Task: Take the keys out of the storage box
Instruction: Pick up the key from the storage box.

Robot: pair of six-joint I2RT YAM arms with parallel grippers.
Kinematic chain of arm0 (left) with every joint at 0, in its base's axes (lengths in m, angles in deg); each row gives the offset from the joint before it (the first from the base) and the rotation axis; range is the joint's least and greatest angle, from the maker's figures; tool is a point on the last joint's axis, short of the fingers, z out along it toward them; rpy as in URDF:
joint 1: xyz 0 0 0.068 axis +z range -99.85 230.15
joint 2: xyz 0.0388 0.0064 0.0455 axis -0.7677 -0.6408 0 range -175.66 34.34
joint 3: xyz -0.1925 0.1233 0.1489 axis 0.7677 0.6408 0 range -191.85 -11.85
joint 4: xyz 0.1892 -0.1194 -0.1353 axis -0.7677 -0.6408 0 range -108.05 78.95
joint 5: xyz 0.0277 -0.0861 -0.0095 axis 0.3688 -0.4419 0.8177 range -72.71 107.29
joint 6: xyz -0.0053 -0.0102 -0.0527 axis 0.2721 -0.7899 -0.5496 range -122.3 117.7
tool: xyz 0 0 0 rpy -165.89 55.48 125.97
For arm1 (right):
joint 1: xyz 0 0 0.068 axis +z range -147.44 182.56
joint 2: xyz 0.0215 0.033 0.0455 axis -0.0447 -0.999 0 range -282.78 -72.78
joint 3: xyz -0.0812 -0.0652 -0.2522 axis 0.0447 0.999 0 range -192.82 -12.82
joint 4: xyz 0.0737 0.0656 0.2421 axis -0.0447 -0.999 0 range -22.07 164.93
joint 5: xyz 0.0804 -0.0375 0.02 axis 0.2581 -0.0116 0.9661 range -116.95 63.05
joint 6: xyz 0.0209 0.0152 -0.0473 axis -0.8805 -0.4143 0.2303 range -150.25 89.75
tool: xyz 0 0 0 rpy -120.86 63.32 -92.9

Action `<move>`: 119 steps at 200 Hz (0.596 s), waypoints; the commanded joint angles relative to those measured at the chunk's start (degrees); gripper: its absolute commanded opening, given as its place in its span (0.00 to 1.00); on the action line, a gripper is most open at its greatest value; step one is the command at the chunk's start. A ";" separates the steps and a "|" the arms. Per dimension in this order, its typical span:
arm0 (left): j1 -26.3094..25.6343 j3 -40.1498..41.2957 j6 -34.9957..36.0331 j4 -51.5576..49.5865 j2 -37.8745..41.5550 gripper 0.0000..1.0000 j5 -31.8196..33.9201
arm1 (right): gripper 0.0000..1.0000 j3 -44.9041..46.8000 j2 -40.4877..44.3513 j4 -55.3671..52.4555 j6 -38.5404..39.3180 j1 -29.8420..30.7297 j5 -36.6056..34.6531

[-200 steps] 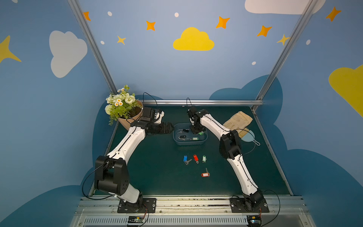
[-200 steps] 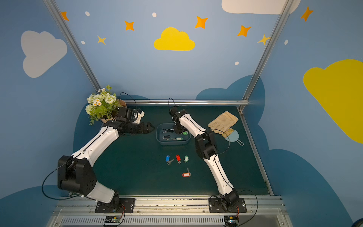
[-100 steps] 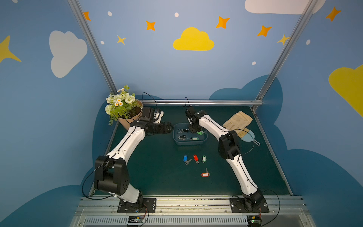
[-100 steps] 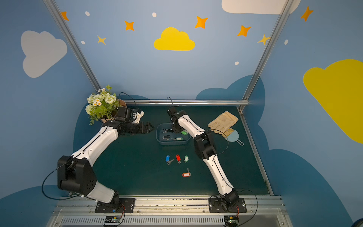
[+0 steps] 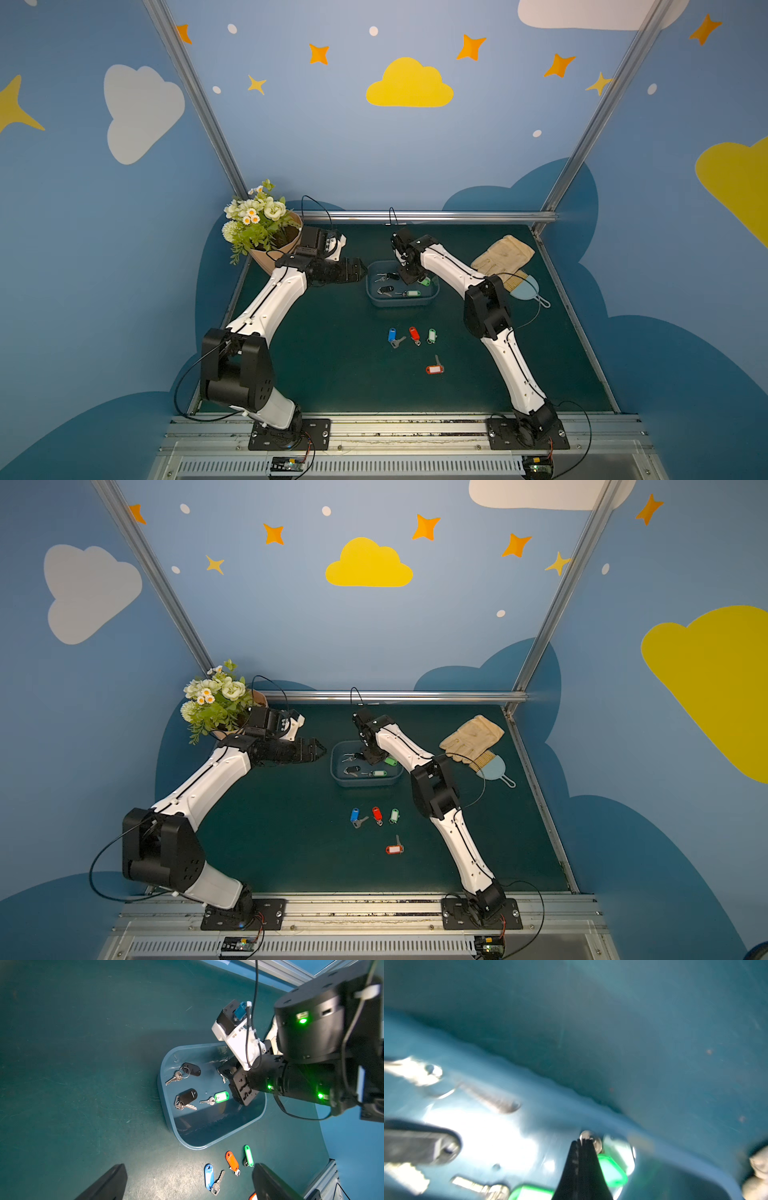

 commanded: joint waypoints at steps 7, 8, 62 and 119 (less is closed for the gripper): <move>0.30 -0.99 0.18 0.07 -0.40 1.00 -0.19 | 0.00 1.31 5.40 -0.13 0.67 0.22 0.97; 0.27 -0.99 0.21 0.08 -0.40 1.00 -0.23 | 0.00 1.33 5.44 -0.13 0.64 0.24 1.00; 0.61 -1.33 0.66 -0.34 0.13 1.00 -0.42 | 0.00 3.08 10.77 -2.33 0.27 0.43 8.81; 0.25 -2.86 1.00 0.12 0.04 1.00 -4.99 | 0.00 18.61 28.36 -0.95 -0.65 0.96 31.88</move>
